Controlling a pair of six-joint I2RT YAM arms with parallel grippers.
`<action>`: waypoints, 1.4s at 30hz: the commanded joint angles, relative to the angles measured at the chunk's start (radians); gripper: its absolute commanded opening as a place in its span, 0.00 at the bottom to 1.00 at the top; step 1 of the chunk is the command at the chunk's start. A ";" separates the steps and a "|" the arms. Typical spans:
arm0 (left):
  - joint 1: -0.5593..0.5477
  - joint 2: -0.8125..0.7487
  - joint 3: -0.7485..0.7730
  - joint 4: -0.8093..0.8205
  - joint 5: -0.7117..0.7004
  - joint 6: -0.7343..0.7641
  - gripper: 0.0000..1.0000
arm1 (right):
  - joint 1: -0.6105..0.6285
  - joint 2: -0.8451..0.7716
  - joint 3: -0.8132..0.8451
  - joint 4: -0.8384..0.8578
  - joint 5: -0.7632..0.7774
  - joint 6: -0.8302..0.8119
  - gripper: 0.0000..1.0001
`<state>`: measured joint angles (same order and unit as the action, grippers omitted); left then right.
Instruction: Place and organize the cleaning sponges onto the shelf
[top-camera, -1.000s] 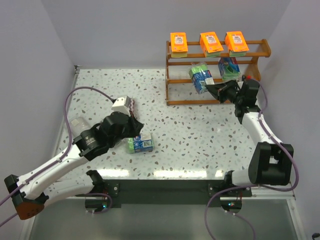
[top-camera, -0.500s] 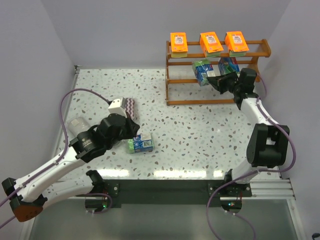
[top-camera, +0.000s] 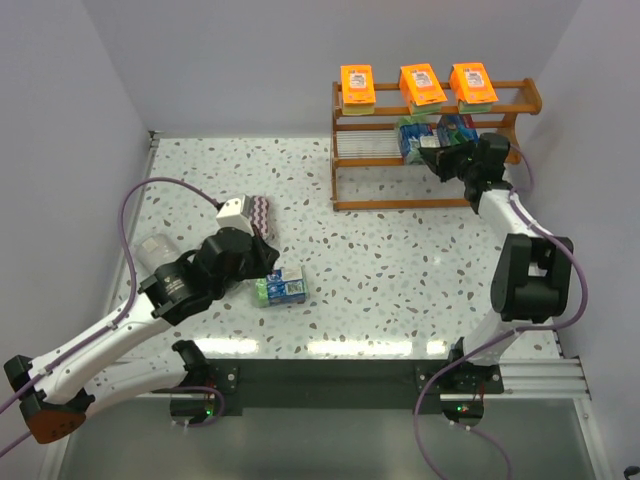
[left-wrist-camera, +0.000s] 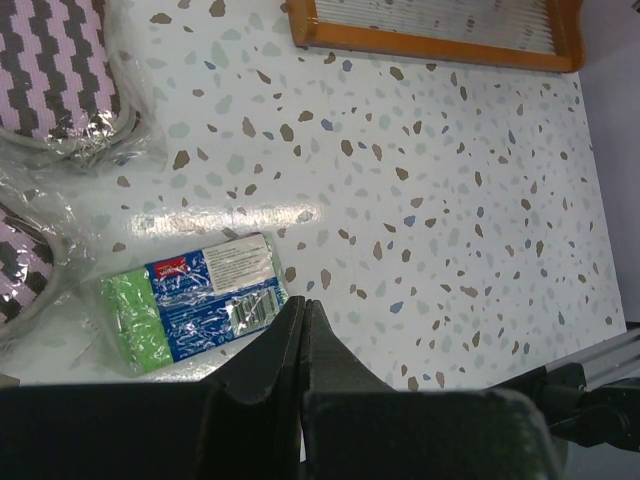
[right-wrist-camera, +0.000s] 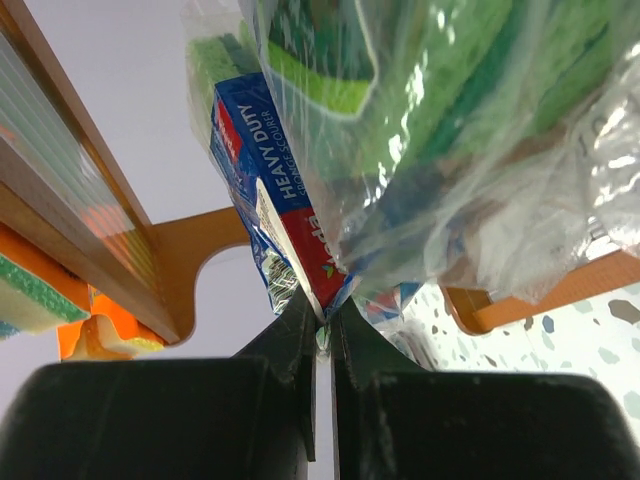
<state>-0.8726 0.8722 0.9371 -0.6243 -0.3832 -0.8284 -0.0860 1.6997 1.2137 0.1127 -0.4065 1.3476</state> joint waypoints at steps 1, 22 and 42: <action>0.004 -0.006 -0.003 -0.009 -0.029 -0.018 0.00 | -0.001 0.015 0.052 0.074 0.049 0.033 0.00; 0.004 0.010 -0.061 -0.040 -0.051 -0.086 0.13 | 0.005 -0.142 -0.029 0.055 -0.110 -0.001 0.62; 0.142 0.082 -0.368 -0.138 -0.155 -0.335 0.00 | 0.230 -0.468 -0.341 -0.479 -0.293 -0.692 0.67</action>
<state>-0.7673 0.9356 0.5953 -0.8219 -0.4995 -1.1671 0.1299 1.2831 0.8944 -0.3126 -0.6662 0.7616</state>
